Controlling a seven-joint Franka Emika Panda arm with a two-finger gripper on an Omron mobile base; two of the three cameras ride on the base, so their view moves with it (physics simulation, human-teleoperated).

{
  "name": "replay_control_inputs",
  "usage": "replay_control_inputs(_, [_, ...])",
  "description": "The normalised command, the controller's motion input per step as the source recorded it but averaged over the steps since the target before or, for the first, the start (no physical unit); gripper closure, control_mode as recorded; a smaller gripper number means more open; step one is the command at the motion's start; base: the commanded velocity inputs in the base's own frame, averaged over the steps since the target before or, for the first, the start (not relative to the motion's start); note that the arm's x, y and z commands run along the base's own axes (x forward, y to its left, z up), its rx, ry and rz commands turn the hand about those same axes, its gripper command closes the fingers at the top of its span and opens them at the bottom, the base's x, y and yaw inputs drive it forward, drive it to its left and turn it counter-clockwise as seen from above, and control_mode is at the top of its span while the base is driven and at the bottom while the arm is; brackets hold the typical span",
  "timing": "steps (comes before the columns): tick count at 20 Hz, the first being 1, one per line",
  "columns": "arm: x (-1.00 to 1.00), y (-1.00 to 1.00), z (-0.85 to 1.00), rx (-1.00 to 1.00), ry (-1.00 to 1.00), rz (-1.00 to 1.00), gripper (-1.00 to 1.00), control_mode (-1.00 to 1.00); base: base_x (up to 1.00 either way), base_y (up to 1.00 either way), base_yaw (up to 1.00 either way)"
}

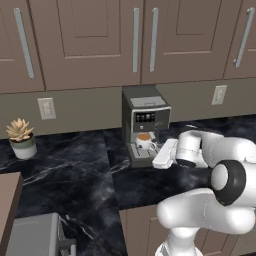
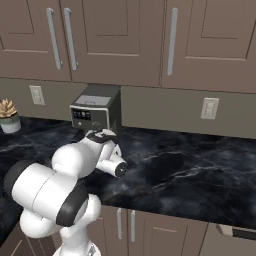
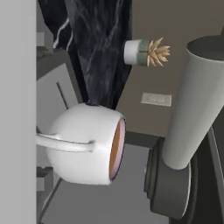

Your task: Pick up the brewed coffee from the coffee machine and place it next to the breakfast plate on the dining counter.

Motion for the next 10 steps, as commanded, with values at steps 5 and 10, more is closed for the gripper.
replay_control_inputs(5, [0.07, 0.0, 0.08, 0.09, -0.05, 0.0, -1.0, -1.0, 0.0, 0.0, 0.0])
replay_control_inputs(10, [0.05, 0.0, 0.15, 0.13, -0.07, 0.0, -1.0, -1.0, 0.0, 0.0, 0.0])
